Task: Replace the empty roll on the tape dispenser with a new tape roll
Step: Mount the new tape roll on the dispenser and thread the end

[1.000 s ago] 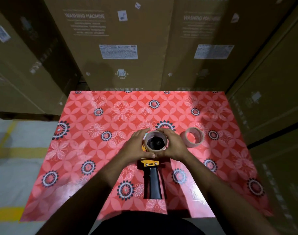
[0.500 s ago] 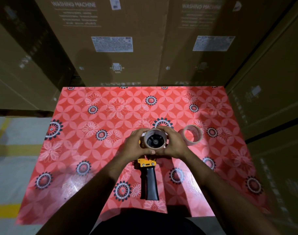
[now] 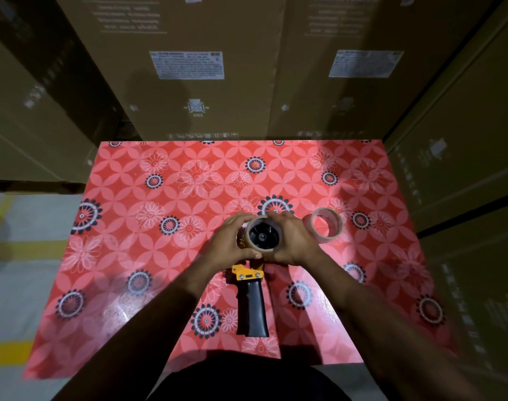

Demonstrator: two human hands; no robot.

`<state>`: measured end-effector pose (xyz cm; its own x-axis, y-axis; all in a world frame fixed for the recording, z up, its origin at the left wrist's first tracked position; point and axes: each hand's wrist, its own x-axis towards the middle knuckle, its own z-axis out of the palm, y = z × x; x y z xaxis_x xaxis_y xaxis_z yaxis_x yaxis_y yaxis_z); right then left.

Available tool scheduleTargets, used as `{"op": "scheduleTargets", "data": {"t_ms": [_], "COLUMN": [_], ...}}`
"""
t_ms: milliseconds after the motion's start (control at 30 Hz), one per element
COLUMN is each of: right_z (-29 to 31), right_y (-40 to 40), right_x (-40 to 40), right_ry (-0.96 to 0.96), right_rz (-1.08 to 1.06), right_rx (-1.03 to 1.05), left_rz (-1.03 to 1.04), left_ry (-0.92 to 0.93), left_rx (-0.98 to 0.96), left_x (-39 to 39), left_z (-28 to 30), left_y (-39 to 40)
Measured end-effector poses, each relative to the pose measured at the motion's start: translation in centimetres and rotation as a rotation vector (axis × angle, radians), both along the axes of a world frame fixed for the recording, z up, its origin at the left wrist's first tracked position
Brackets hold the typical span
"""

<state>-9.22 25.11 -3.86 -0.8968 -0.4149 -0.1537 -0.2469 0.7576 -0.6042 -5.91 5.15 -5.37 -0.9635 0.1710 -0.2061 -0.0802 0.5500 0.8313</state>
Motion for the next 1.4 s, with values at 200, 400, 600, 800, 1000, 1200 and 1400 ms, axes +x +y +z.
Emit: {"op": "scheduleTargets", "data": {"t_ms": [200,400,600,800,1000,1200,1400], "right_z": [-1.0,-2.8,-2.6,-2.1,-0.4,0.4,-0.1], "right_y": [-1.1,-0.7,-0.7,-0.7,-0.9,-3.0,-4.4], "right_x": [-0.4,2.1,1.6,1.4,4.9,10.7,12.3], "right_ry": [-0.056,-0.055,-0.09,-0.121,-0.051,0.046,-0.063], "right_rz": [0.055,-0.061,-0.058,-0.034,-0.116,-0.109,-0.116], "right_rx": [0.157,0.055,0.097,0.162,0.068,0.18,0.192], "left_rz": [-0.106,-0.208,-0.208,-0.189,0.061,-0.029,-0.051], "left_ry": [-0.006,-0.008,-0.056,-0.066,0.232,0.363,0.394], "left_rx": [-0.177,-0.323,-0.342,-0.331,-0.316,-0.366,-0.375], "left_x": [-0.5,-0.6,-0.8,-0.6,3.5,8.4,8.7], "left_z": [-1.0,-1.3,-1.3,-1.0,0.0,-1.3,-2.0], "left_y": [-0.4,0.1,0.7,0.5,-3.3,-5.6,-5.5]}}
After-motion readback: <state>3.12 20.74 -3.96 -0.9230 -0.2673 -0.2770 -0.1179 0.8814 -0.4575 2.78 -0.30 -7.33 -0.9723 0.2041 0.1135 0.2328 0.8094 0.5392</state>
